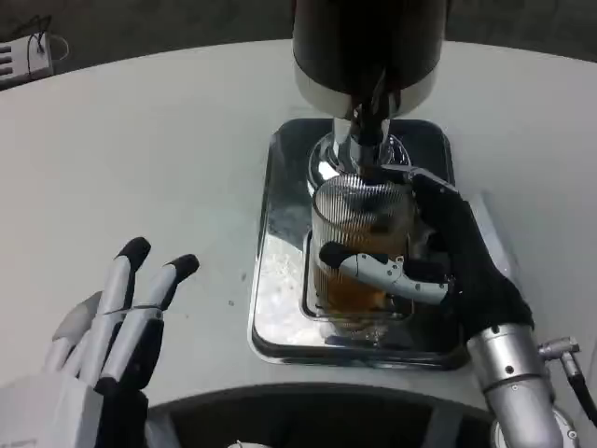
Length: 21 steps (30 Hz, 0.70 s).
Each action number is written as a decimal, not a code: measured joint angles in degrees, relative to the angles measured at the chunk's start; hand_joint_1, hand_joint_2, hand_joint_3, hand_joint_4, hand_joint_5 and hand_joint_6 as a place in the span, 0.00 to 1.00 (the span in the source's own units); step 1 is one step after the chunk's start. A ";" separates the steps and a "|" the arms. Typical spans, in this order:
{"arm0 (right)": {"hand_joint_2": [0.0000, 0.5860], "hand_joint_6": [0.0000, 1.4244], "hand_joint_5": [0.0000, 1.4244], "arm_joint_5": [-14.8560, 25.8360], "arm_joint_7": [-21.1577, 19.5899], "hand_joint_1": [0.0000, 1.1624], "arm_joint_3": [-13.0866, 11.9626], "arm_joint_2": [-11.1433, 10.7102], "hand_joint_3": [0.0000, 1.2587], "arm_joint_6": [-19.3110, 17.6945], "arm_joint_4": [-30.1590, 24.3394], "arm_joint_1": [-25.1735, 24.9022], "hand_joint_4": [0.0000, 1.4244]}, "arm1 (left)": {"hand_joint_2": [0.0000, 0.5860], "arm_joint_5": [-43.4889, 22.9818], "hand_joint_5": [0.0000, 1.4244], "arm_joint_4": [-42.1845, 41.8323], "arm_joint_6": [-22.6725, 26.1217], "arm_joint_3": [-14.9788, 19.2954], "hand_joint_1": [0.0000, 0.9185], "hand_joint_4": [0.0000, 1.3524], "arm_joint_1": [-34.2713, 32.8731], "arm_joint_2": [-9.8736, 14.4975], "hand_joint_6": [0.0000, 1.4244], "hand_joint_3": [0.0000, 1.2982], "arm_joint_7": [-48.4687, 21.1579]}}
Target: Grasp the cup under the faucet to collect the drink, then remove the cup.
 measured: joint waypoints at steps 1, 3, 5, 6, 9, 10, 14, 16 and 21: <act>0.16 1.00 0.80 0.23 0.06 1.00 -0.02 0.01 0.60 0.00 -1.02 0.84 0.64 | 0.23 0.01 0.18 0.00 0.00 -0.02 0.00 0.01 -0.05 -0.06 0.09 0.14 -0.08; 0.15 1.00 0.81 0.46 0.36 1.00 0.05 0.04 0.61 0.00 -2.13 1.96 0.65 | 0.23 0.02 0.18 0.01 0.00 -0.09 0.00 0.01 -0.22 -0.14 0.09 0.14 -0.22; 0.15 1.00 0.81 0.57 0.85 1.00 0.23 0.07 0.63 0.01 -3.79 3.35 0.66 | 0.23 0.05 0.18 0.01 0.00 -0.23 0.00 0.01 -0.38 -0.27 0.09 0.14 -0.41; 0.15 1.00 0.82 0.57 1.18 1.00 0.40 0.06 0.63 0.01 -4.34 3.84 0.66 | 0.23 0.06 0.18 0.01 0.00 -0.29 0.00 0.01 -0.43 -0.33 0.09 0.14 -0.43; 0.15 1.00 0.82 0.59 1.59 1.00 0.81 0.18 0.63 0.02 -6.00 4.96 0.66 | 0.23 0.08 0.18 0.00 0.00 -0.40 0.00 0.01 -0.58 -0.40 0.09 0.14 -0.45; 0.15 1.00 0.82 0.59 1.65 1.00 0.91 0.24 0.63 0.02 -6.42 5.16 0.66 | 0.23 0.08 0.18 0.00 0.00 -0.40 0.00 0.01 -0.57 -0.41 0.09 0.14 -0.45; 0.14 1.00 0.81 0.57 2.01 1.00 1.11 0.34 0.64 0.03 -8.19 5.99 0.66 | 0.23 0.08 0.18 0.00 0.00 -0.40 0.00 0.01 -0.39 -0.42 0.09 0.14 -0.44; 0.14 1.00 0.81 0.50 2.05 1.00 1.27 0.33 0.64 0.03 -8.70 6.33 0.67 | 0.23 0.07 0.17 0.00 0.00 -0.40 0.00 0.01 -0.31 -0.42 0.09 0.14 -0.44; 0.14 1.00 0.81 0.45 2.48 1.00 1.45 0.32 0.64 0.03 -11.40 8.21 0.67 | 0.23 0.05 0.17 0.00 -0.01 -0.45 0.00 0.01 -0.29 -0.42 0.09 0.14 -0.44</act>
